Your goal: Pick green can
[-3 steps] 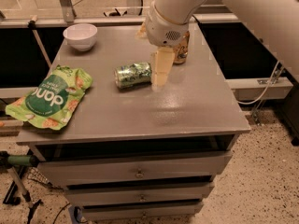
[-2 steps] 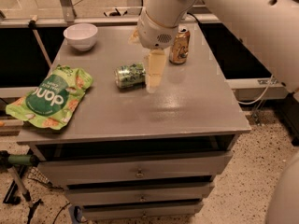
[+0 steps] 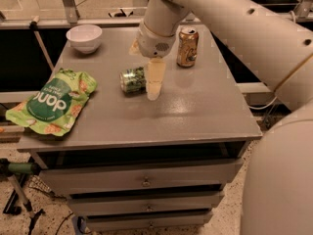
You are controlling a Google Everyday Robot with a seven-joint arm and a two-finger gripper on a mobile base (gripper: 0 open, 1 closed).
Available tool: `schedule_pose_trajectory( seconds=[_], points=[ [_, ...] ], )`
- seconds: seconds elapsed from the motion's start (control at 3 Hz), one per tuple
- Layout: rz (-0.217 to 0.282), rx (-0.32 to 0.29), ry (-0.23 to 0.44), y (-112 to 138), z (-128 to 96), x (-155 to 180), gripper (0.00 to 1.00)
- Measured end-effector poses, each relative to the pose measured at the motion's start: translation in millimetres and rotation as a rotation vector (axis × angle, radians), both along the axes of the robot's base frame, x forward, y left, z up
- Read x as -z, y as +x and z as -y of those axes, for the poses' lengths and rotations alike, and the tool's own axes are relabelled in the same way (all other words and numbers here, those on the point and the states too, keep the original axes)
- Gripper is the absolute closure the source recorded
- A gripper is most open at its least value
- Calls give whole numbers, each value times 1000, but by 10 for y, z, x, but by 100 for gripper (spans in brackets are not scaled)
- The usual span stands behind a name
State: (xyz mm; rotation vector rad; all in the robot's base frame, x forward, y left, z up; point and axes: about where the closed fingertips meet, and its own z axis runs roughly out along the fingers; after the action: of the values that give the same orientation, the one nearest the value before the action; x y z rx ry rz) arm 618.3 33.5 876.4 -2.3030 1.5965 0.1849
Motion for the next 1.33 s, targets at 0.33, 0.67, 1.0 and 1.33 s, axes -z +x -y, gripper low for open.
schedule_pose_trajectory(
  seconds=[0.33,0.67,1.0,1.33],
  points=[
    [-41,-7,-5,96,-86,174,2],
    [-61,-11,-4,141,-141,254,25],
    [-73,-14,-3,168,-177,301,49],
    [-67,-11,12,185,-155,235,79]
  ],
)
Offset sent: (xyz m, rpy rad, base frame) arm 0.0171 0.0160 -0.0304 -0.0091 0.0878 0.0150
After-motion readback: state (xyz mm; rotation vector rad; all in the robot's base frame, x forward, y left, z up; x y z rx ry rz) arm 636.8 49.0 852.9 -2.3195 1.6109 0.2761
